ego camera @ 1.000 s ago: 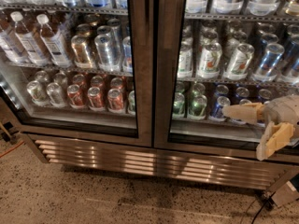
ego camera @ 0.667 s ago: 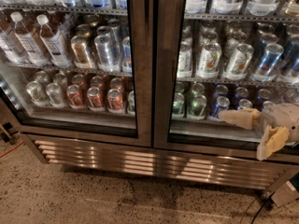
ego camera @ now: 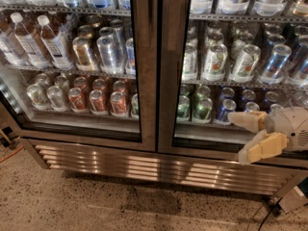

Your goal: Open right fridge door

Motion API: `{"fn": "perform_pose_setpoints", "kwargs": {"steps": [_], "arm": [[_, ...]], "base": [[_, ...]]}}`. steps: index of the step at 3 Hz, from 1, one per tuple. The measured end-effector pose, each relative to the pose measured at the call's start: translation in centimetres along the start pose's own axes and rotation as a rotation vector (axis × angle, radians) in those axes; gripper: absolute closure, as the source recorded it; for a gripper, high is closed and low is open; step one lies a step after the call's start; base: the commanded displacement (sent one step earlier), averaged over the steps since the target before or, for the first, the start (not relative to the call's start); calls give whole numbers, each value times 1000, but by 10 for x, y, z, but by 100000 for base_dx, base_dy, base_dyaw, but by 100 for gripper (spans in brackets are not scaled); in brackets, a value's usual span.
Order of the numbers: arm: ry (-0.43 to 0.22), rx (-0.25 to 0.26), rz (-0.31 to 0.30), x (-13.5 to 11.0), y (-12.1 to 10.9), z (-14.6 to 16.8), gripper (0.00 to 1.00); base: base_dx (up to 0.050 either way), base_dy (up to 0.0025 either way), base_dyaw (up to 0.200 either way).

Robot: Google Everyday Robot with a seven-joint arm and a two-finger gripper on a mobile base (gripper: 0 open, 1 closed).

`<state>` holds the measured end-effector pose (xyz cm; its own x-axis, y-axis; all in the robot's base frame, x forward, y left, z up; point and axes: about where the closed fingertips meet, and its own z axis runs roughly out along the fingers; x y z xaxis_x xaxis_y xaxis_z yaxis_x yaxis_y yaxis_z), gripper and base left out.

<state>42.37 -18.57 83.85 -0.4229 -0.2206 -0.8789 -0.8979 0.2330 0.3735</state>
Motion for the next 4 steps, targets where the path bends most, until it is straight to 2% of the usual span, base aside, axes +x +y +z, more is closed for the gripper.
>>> {"fn": "perform_pose_setpoints", "kwargs": {"steps": [1, 2, 3, 4], "arm": [[-7, 35, 3, -2, -9, 3, 0], [-7, 35, 3, -2, -9, 3, 0], [8, 59, -6, -8, -10, 9, 0], [-120, -93, -40, -35, 0, 20, 0]], "base": [[0, 0, 0], [0, 0, 0], [0, 0, 0], [0, 0, 0]]}}
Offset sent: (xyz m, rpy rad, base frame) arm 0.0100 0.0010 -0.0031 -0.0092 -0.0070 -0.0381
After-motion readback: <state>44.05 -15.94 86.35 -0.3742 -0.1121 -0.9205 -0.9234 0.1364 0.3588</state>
